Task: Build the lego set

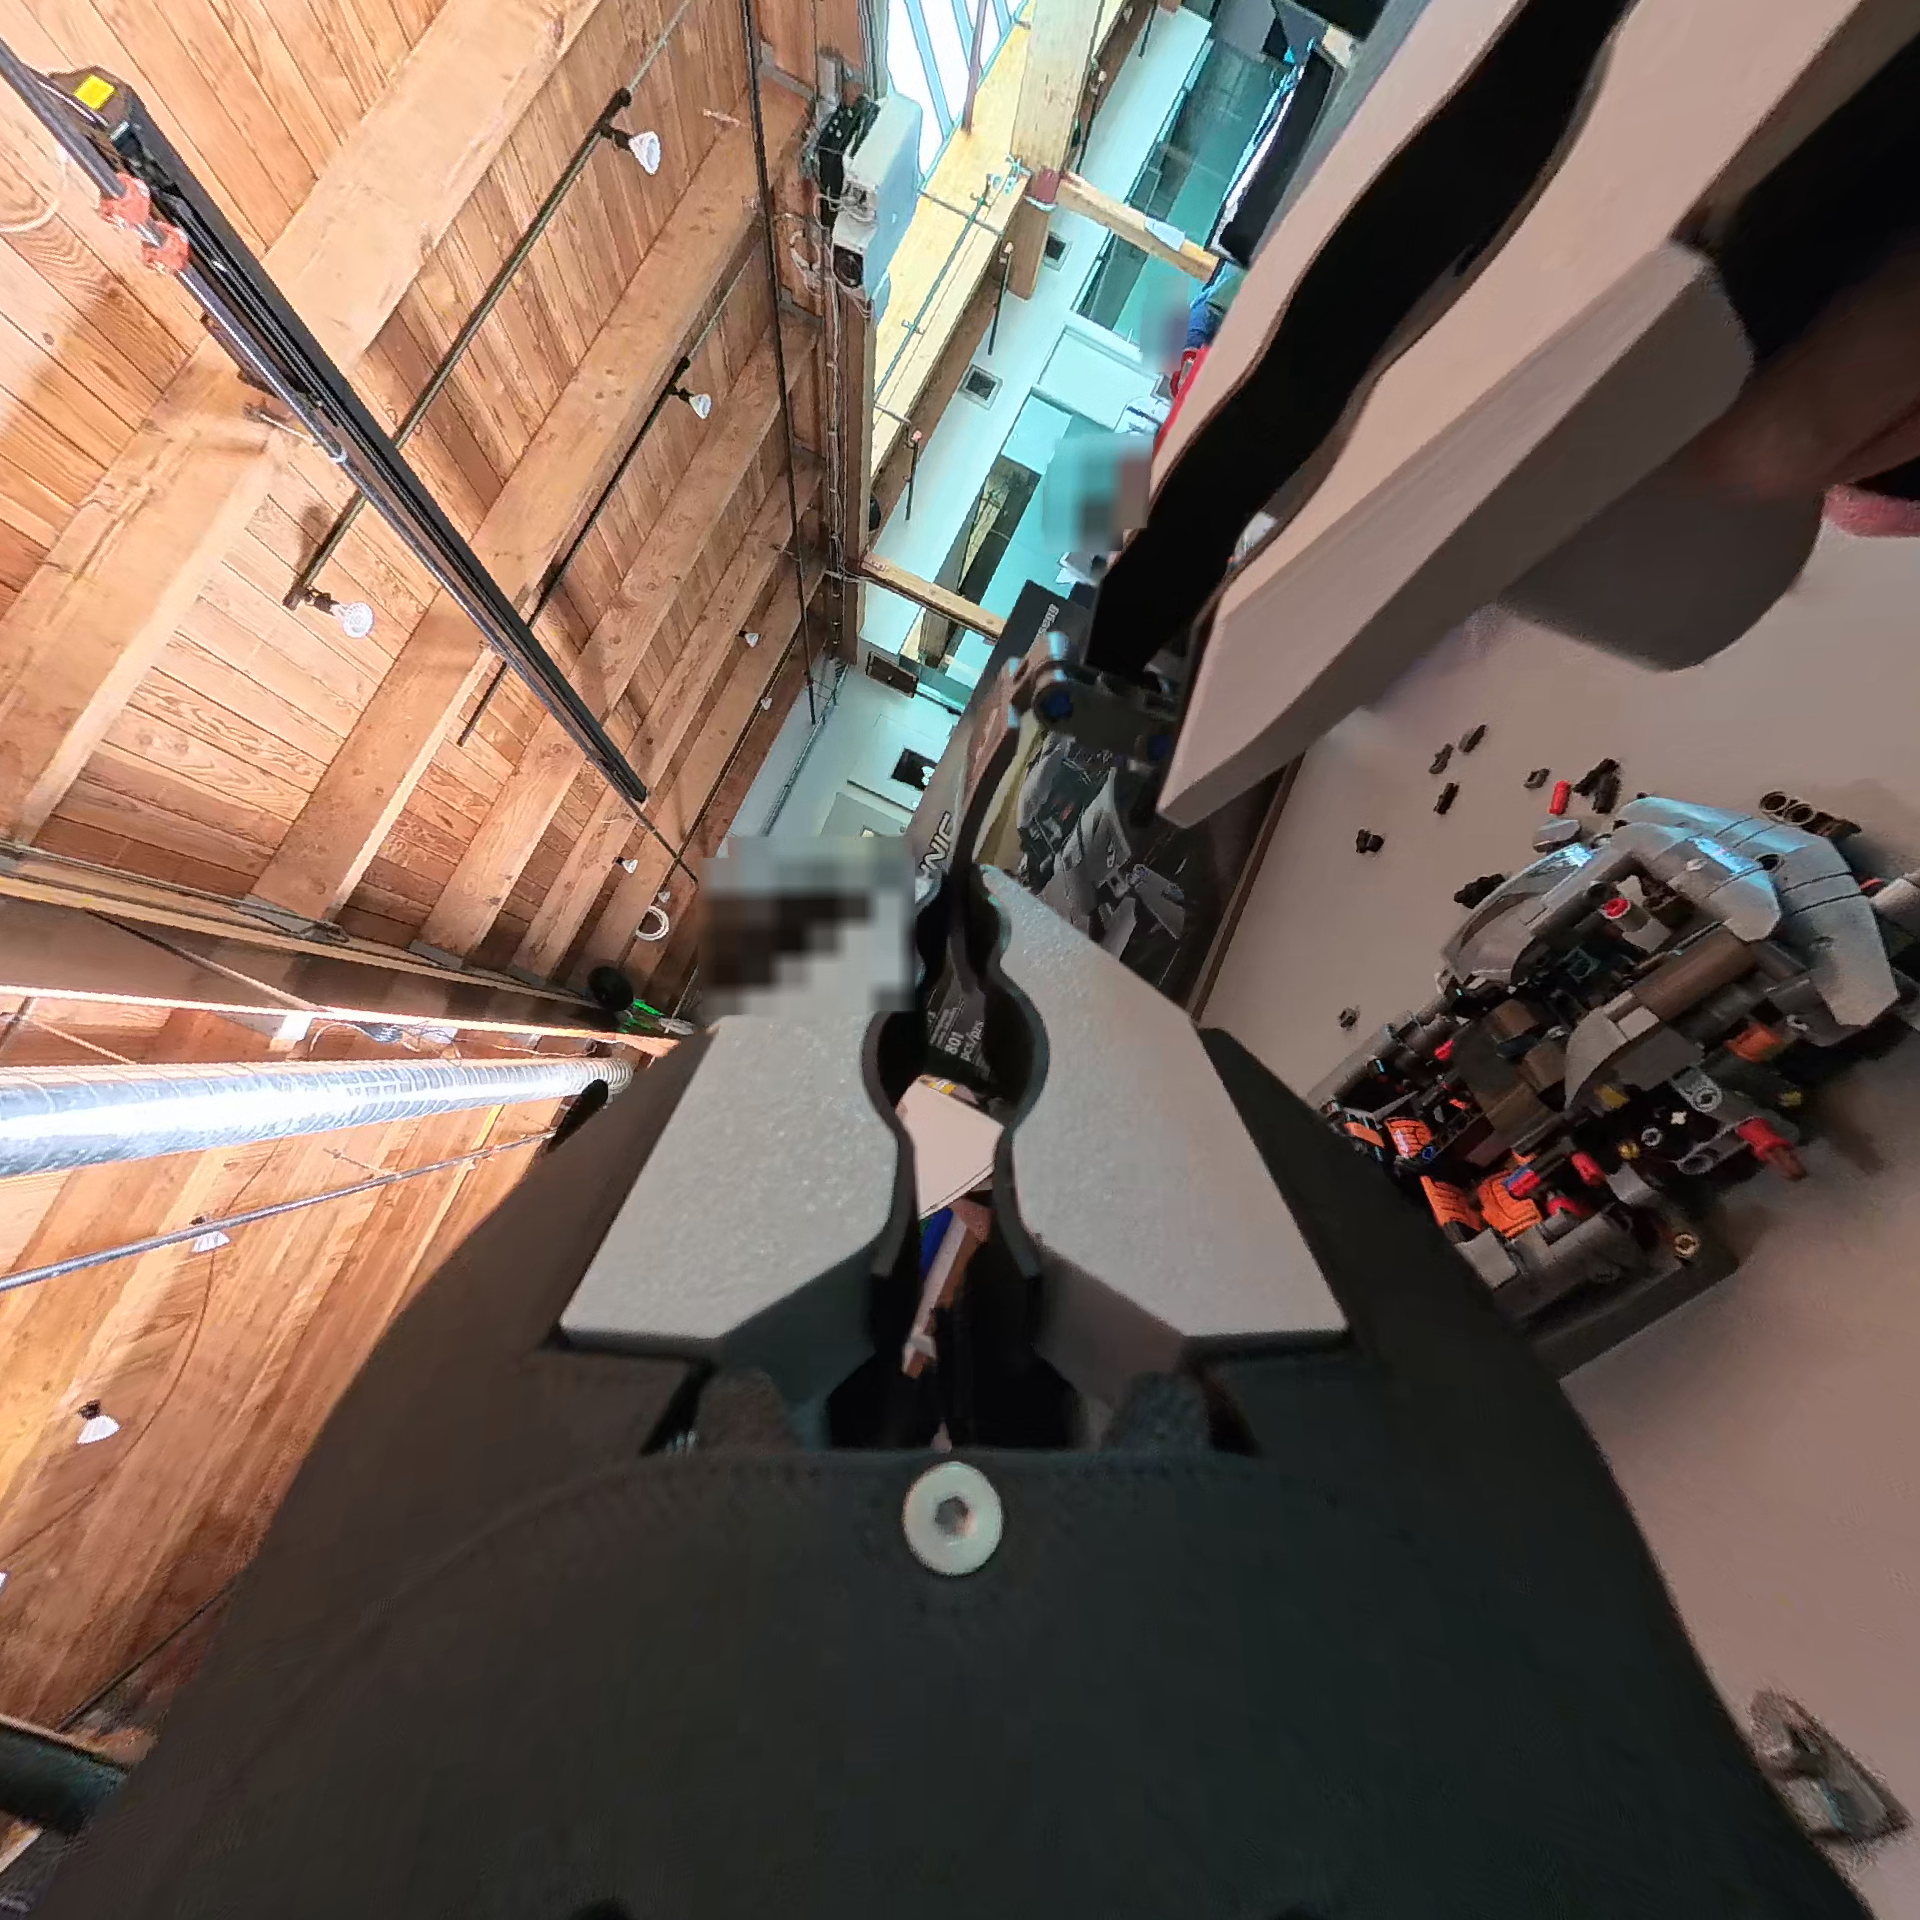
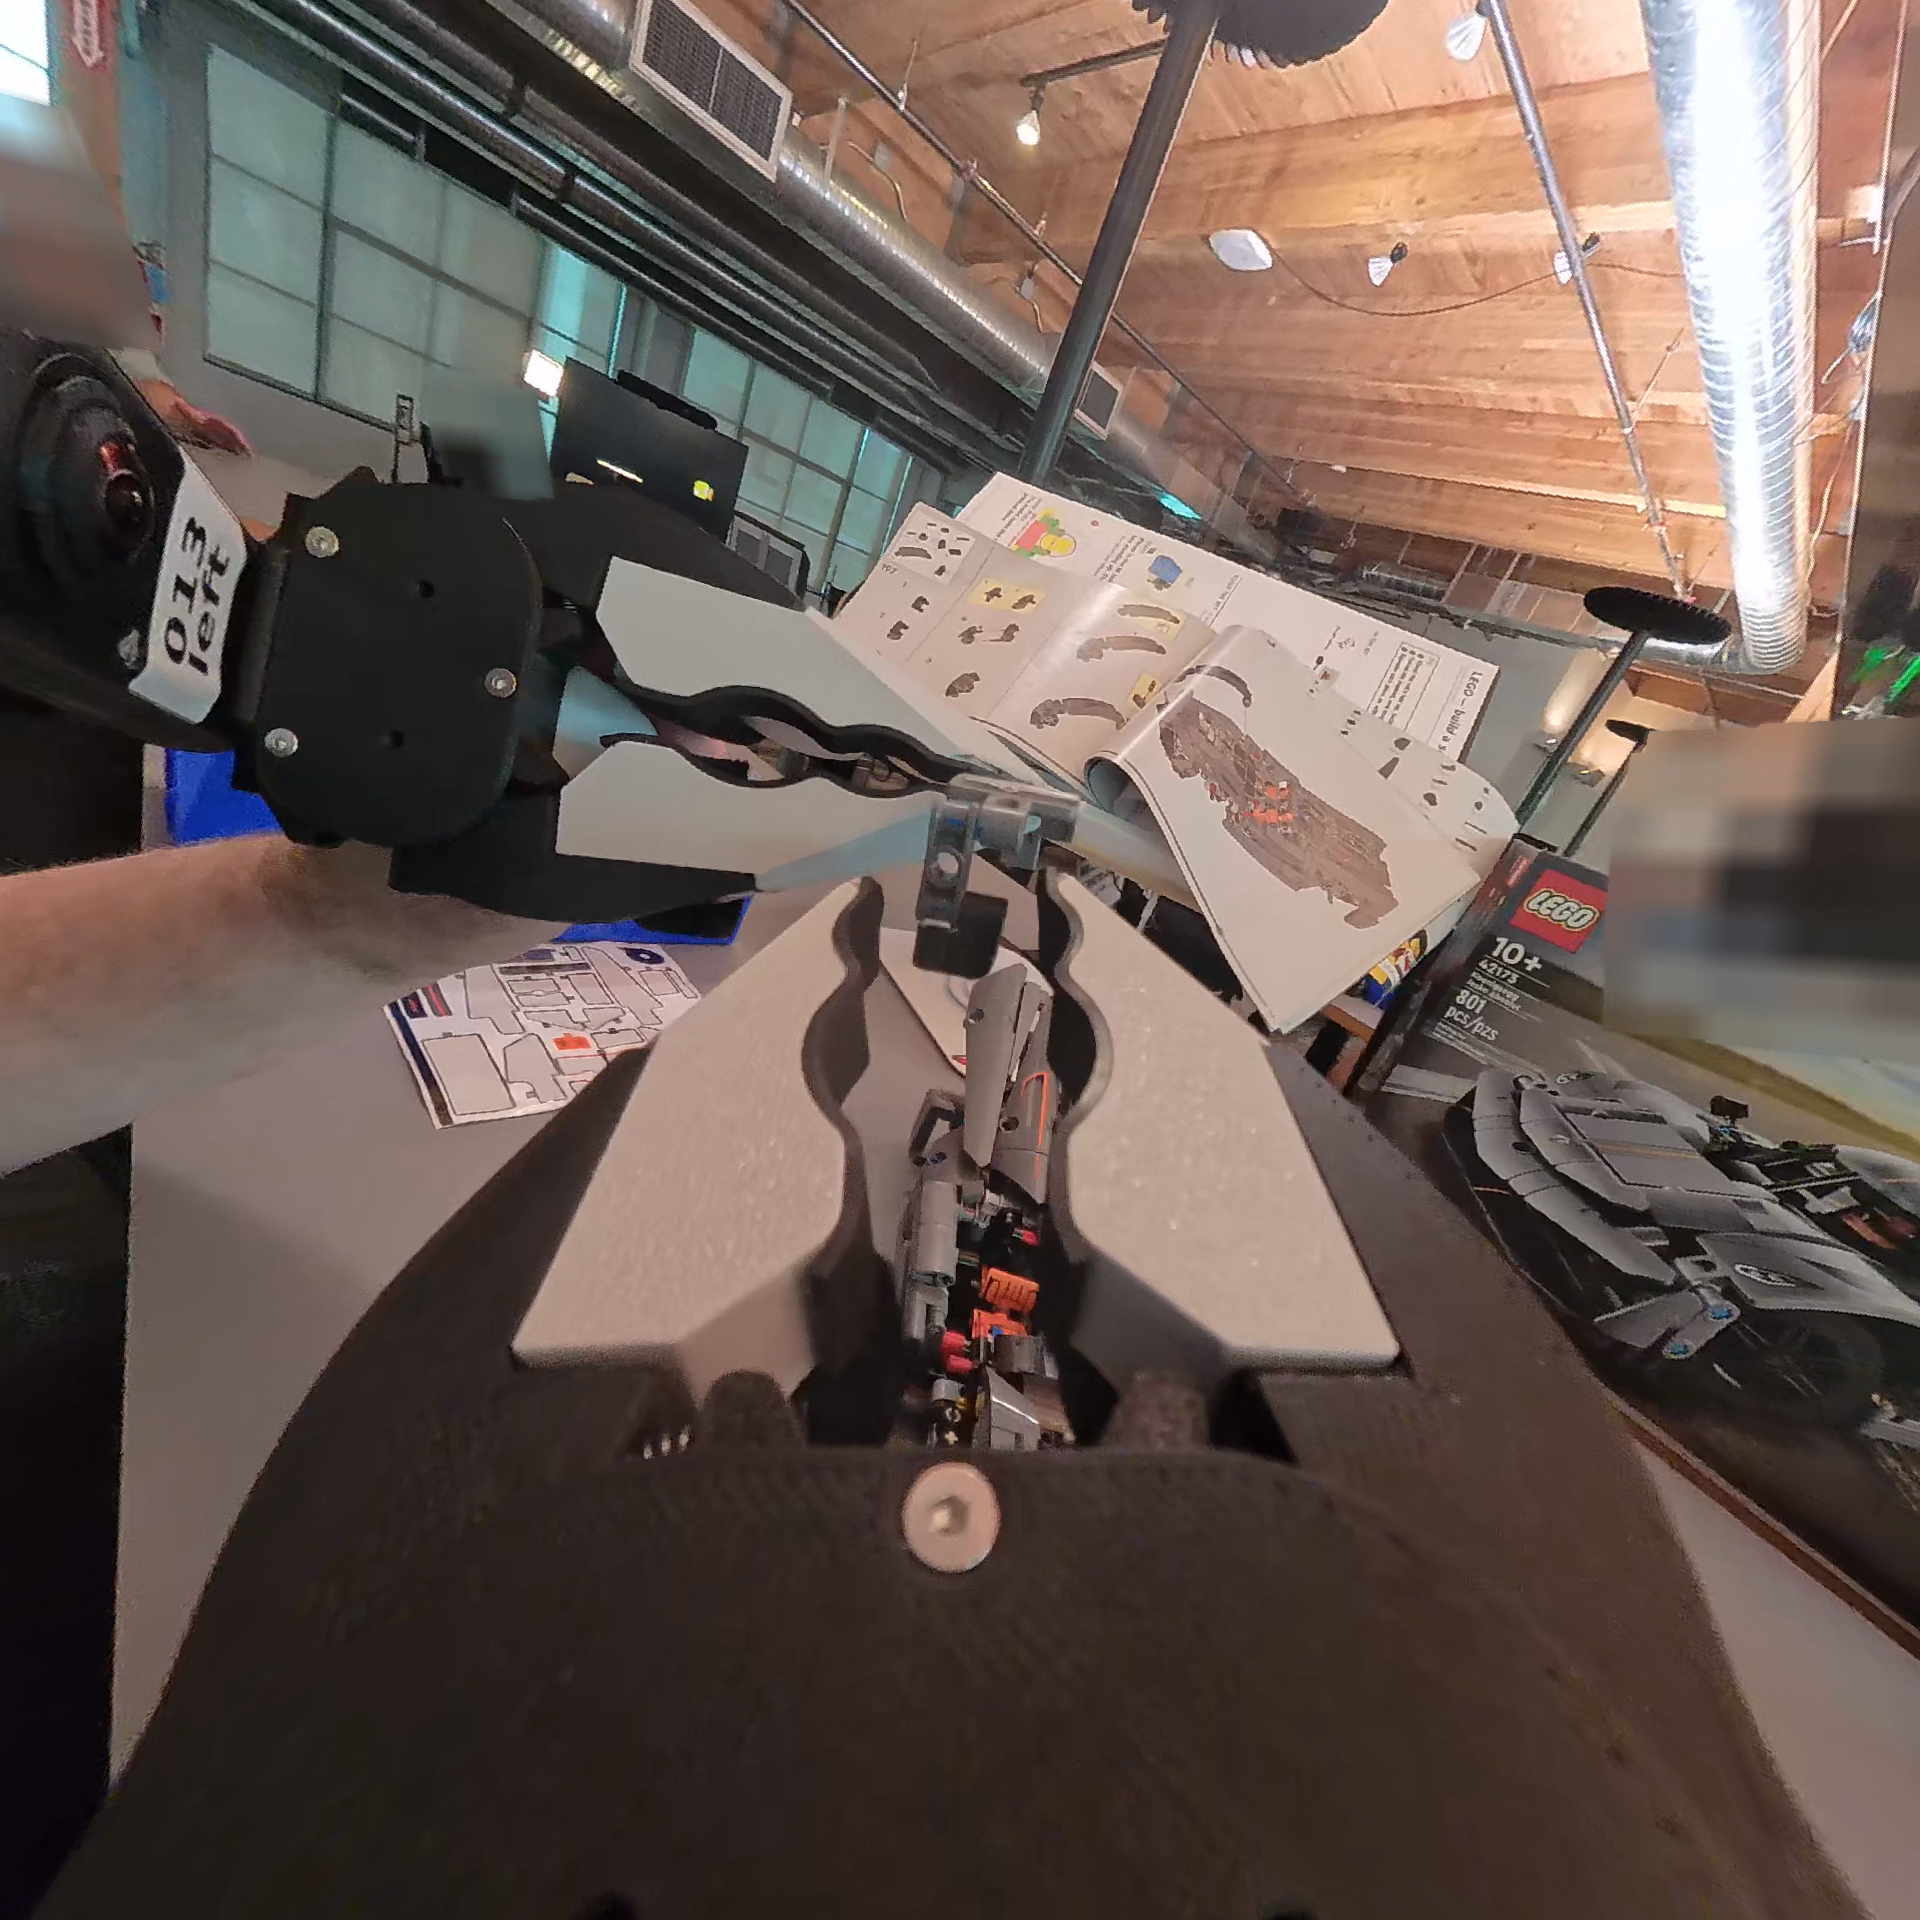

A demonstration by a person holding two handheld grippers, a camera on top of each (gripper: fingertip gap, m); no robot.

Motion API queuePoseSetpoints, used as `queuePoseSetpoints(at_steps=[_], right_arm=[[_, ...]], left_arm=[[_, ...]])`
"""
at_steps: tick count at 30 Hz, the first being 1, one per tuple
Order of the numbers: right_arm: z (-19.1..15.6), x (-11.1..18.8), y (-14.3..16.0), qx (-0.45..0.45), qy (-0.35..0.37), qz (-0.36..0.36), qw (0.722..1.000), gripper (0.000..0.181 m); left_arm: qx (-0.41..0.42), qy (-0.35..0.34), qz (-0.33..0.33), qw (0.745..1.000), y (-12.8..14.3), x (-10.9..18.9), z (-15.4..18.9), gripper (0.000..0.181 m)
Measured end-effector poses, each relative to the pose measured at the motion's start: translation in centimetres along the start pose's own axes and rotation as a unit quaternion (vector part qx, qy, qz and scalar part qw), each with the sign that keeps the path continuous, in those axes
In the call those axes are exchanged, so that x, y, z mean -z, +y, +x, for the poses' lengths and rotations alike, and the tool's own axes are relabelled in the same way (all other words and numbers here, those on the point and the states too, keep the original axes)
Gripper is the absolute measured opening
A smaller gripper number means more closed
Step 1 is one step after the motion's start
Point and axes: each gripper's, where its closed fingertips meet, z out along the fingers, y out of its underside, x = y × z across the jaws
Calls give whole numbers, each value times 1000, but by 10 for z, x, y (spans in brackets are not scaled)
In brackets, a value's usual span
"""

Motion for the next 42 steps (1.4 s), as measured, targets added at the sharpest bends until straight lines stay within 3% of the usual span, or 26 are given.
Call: queuePoseSetpoints(at_steps=[15,25,30,34,42], right_arm=[[-8,3,12,-41,-78,-17,996,31],[-3,1,18,-38,-69,-31,996,9],[-3,0,15,-52,-68,-23,996,22],[-2,-3,18,-40,-54,-35,997,16],[-2,-2,16,-97,-92,-22,991,16]], left_arm=[[82,56,38,994,1,-4,6,0],[81,67,32,994,6,-6,9,0],[81,67,27,994,8,-8,10,0],[78,68,23,994,9,-9,12,0],[83,70,22,994,9,-9,12,0]])
